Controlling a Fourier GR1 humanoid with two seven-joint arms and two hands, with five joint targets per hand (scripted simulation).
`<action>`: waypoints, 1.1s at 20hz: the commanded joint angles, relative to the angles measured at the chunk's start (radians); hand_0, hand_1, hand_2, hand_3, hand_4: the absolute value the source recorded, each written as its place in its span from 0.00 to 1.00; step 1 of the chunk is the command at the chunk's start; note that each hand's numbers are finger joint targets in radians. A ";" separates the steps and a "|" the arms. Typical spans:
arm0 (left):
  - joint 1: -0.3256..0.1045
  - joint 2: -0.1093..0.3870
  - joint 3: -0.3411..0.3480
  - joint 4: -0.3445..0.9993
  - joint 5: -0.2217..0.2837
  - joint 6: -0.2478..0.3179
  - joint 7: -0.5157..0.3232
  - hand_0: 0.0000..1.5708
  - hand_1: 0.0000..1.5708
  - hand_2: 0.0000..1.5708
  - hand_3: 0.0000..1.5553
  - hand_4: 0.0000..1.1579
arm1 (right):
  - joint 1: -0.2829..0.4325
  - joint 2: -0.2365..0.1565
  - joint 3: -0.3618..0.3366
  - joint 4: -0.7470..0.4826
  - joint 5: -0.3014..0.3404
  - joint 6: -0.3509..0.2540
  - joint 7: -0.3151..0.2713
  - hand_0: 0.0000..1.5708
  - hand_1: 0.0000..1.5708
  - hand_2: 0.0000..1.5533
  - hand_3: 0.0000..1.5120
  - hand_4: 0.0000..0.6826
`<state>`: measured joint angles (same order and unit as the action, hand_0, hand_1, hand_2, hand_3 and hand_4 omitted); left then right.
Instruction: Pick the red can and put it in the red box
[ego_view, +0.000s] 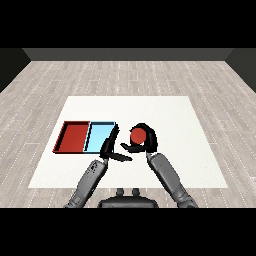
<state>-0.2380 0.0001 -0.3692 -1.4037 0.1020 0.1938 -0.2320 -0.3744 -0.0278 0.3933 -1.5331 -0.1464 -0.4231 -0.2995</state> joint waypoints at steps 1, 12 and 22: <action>-0.067 0.000 -0.036 0.129 0.047 0.038 -0.067 0.00 0.00 0.00 0.00 0.00 | -0.009 0.026 -0.004 -0.040 0.054 -0.008 0.047 0.93 0.93 0.92 0.92 0.97; -0.095 0.000 -0.091 0.129 0.112 0.067 -0.059 0.00 0.00 0.00 0.00 0.00 | 0.005 0.028 0.003 0.023 -0.086 0.065 -0.061 0.94 0.94 0.92 0.93 0.94; -0.123 0.000 -0.087 0.196 0.176 0.016 -0.096 0.00 0.00 0.00 0.00 0.00 | -0.033 0.028 0.179 -0.008 -0.091 -0.132 -0.073 0.98 0.98 0.94 0.94 0.96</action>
<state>-0.3400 0.0000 -0.4894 -1.2480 0.2625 0.2627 -0.3142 -0.4011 -0.0005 0.5013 -1.5291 -0.2375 -0.4818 -0.3510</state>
